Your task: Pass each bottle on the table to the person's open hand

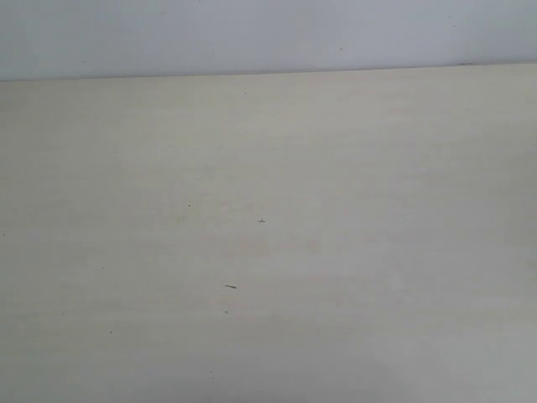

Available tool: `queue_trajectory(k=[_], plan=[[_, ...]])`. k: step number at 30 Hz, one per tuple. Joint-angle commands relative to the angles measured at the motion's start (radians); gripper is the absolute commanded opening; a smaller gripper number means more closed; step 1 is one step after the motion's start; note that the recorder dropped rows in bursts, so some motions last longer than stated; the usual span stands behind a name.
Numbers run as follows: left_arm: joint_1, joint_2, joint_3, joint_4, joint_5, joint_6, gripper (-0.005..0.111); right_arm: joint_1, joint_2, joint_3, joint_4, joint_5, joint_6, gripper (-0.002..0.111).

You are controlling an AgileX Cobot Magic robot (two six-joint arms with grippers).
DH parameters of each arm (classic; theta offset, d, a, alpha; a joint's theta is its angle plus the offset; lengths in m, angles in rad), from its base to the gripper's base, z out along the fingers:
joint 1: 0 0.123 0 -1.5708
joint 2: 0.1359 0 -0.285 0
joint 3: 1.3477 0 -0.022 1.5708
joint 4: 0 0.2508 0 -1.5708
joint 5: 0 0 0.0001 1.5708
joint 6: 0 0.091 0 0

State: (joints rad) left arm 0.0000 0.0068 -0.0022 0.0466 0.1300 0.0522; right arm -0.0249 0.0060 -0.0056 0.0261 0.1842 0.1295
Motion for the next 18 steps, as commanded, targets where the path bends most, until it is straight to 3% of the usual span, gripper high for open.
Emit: queue_trajectory(k=[1,18], plan=[[0.001,-0.007,0.002,0.002,-0.004,-0.003,0.001,0.001,-0.006,0.006,0.001,0.0,0.003,0.001],[0.001,-0.007,0.002,0.002,-0.004,-0.003,0.001,0.001,-0.006,0.006,0.001,0.015,0.003,0.001]])
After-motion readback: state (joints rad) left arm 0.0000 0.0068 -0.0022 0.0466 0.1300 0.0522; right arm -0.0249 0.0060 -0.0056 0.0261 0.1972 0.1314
